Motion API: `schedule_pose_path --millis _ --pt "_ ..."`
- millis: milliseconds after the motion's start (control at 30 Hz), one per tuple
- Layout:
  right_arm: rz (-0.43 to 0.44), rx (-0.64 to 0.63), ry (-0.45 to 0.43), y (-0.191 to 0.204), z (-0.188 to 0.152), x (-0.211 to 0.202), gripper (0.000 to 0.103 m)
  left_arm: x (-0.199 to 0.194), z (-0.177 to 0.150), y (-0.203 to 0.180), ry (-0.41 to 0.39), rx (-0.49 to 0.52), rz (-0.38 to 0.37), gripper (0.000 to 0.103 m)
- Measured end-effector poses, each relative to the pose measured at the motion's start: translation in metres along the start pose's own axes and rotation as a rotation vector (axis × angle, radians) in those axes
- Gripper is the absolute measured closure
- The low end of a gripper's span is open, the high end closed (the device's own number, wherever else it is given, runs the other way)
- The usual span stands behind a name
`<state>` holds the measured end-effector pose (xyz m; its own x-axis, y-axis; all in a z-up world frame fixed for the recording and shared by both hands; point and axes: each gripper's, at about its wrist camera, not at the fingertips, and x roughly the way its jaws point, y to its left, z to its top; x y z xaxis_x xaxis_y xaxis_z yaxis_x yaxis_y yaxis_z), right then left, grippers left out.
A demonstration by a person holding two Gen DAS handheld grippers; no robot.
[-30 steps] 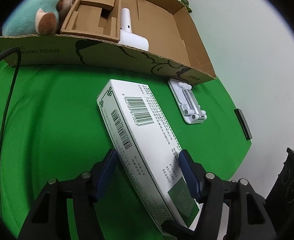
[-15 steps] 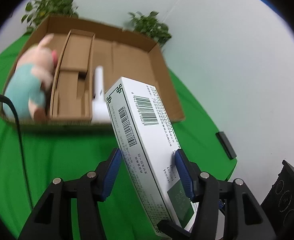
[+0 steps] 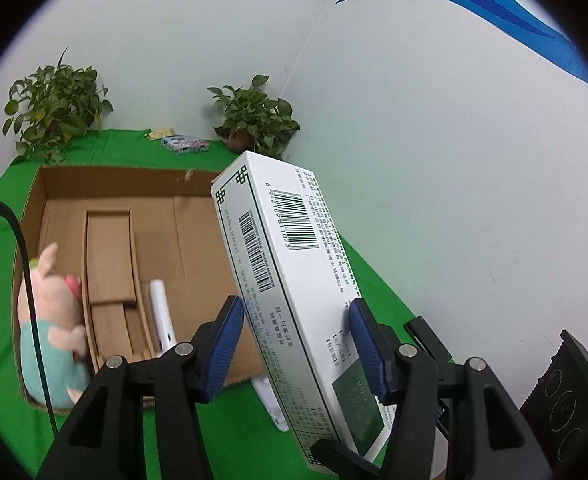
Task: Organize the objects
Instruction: 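Lift the white product box with both grippers and carry it into the large box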
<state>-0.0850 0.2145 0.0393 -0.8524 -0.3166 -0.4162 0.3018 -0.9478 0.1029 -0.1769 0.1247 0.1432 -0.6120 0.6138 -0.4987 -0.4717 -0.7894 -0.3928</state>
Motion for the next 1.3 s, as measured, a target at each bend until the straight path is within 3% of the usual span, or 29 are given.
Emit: schedule_pose_path --millis 367,567,733,967,1300 --pt "-0.017 0.013 -0.02 -0.034 0.066 0.036 0.044 0.027 0.064 0.005 0.009 0.023 -0.024 0.05" --pt "-0.002 0.027 0.022 -0.048 0.082 0.07 0.044 0.053 0.07 0.025 0.052 0.006 -0.002 0.05" --pt "0.016 0.045 0.12 -0.06 0.056 0.106 0.044 0.099 0.051 0.055 0.154 -0.044 0.029 0.05" --pt "0.067 0.141 0.288 -0.093 -0.008 0.175 0.044 0.176 0.008 0.099 0.329 -0.121 0.068 0.051" --pt "0.094 0.202 0.421 -0.119 -0.055 0.23 0.044 0.222 -0.018 0.111 0.442 -0.089 0.151 0.051"
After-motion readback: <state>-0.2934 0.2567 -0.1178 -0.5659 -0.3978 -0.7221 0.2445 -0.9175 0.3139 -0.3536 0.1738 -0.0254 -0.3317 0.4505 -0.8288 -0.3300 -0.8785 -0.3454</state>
